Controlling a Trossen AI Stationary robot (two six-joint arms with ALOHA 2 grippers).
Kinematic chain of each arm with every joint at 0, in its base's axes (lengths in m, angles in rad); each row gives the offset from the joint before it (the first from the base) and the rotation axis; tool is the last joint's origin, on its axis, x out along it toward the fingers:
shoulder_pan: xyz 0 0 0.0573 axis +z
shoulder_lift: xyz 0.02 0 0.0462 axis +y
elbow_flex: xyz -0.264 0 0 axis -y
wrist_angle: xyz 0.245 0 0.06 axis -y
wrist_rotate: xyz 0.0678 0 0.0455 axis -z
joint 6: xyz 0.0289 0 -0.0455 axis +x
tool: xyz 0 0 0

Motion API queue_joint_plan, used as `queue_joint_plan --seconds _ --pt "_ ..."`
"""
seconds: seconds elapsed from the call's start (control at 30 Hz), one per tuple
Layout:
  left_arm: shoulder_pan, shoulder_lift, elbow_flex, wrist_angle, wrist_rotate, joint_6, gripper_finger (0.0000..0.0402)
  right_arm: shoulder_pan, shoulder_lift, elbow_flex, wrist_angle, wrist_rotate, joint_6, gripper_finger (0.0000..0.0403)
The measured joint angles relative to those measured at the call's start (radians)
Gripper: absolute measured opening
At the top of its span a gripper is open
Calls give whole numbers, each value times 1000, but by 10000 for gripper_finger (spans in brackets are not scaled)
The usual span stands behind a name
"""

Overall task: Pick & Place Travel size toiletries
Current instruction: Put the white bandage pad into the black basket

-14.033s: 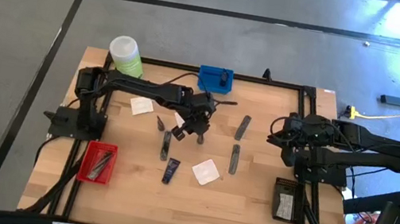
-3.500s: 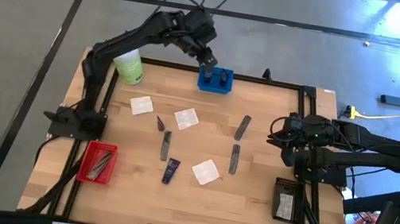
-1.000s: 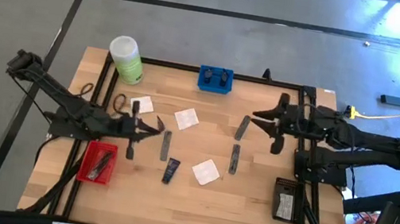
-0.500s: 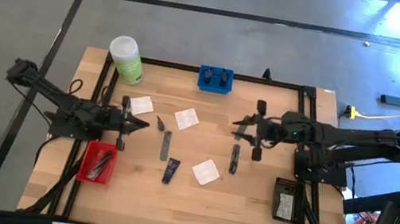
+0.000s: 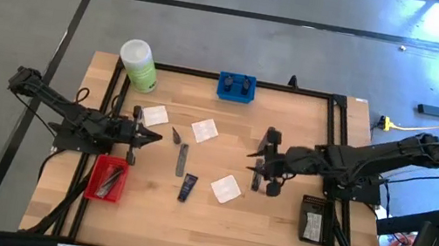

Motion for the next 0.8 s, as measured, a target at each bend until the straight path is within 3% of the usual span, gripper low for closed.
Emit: queue_joint_plan --seconds 0.3,0.8 --pt "0 0 0 0 0 -2 11 97 114 70 -251 67 192 139" --pt "0 1 0 0 1 -2 10 199 415 70 -239 68 283 130"
